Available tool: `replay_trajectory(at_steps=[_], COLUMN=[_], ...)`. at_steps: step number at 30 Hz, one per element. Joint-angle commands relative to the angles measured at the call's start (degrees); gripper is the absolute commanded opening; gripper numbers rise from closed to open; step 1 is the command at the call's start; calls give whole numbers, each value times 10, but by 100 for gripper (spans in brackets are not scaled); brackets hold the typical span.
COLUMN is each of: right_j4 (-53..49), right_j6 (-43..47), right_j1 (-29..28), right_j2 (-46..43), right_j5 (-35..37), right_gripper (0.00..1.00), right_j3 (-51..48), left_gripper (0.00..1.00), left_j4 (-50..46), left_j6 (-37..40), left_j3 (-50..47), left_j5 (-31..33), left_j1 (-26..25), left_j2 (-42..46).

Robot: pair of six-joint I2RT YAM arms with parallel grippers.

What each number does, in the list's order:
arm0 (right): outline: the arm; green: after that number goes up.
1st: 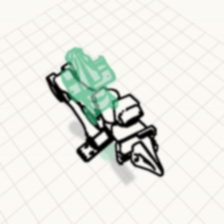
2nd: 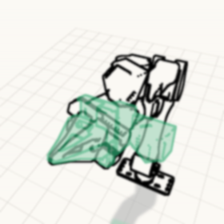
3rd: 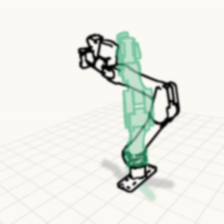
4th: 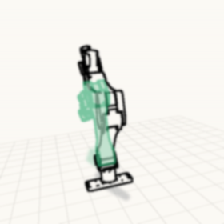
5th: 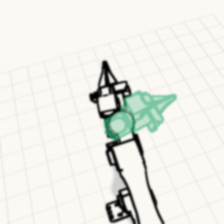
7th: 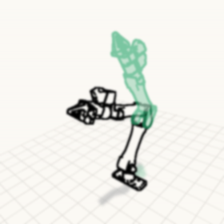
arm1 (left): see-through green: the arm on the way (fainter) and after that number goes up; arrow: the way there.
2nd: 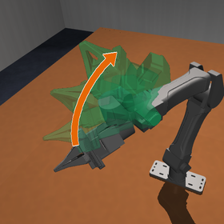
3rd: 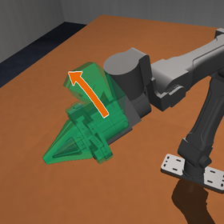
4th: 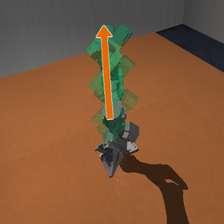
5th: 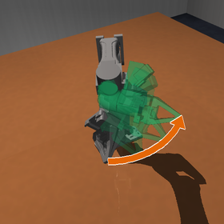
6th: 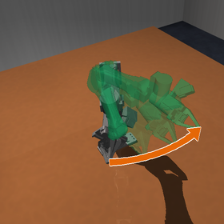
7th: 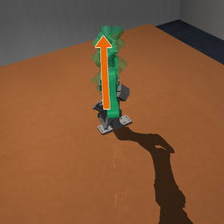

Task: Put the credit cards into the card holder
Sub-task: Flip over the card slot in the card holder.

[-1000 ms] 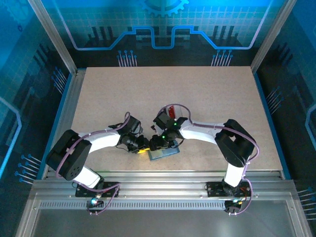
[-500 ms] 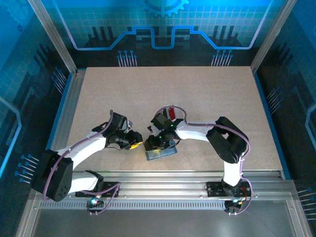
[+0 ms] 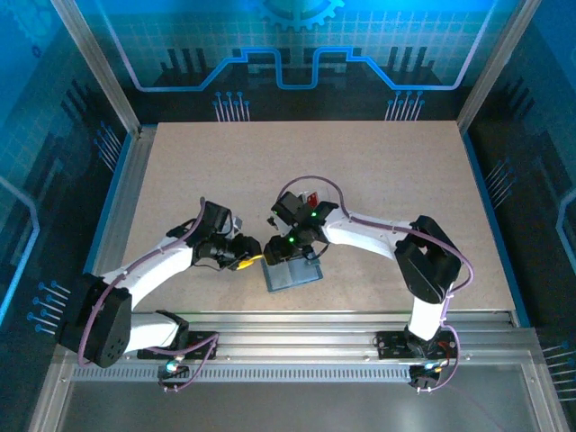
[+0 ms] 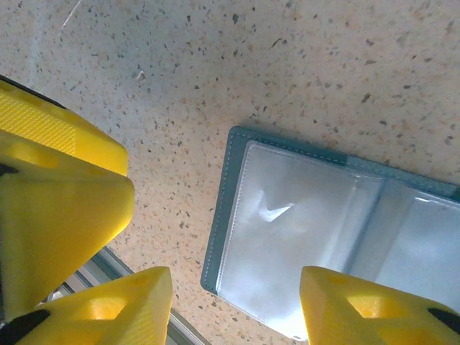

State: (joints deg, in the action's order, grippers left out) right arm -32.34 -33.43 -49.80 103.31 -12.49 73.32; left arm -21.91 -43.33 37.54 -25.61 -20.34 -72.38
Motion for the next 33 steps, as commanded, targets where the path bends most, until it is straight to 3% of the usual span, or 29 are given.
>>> replay_trajectory(at_steps=[1, 8, 17, 23, 33], right_j4=[-51, -133, -215, -233, -227], right_j6=[26, 55, 82, 96, 105], right_j1=[10, 62, 112, 124, 150], right_j2=[-22, -46, 12, 87, 148], right_j5=[21, 133, 295, 331, 310], right_gripper=[51, 45, 53, 54, 53], right_j3=[20, 72, 172, 236, 278], left_gripper=[42, 40, 43, 46, 43], left_j4=[-28, -29, -33, -67, -99], left_j6=[19, 26, 42, 72, 69], left_j3=[23, 57, 180, 333, 514], left_j5=[-17, -20, 2, 28, 26], left_j1=[5, 4, -1, -15, -20], left_j2=[15, -11, -128, -268, -445])
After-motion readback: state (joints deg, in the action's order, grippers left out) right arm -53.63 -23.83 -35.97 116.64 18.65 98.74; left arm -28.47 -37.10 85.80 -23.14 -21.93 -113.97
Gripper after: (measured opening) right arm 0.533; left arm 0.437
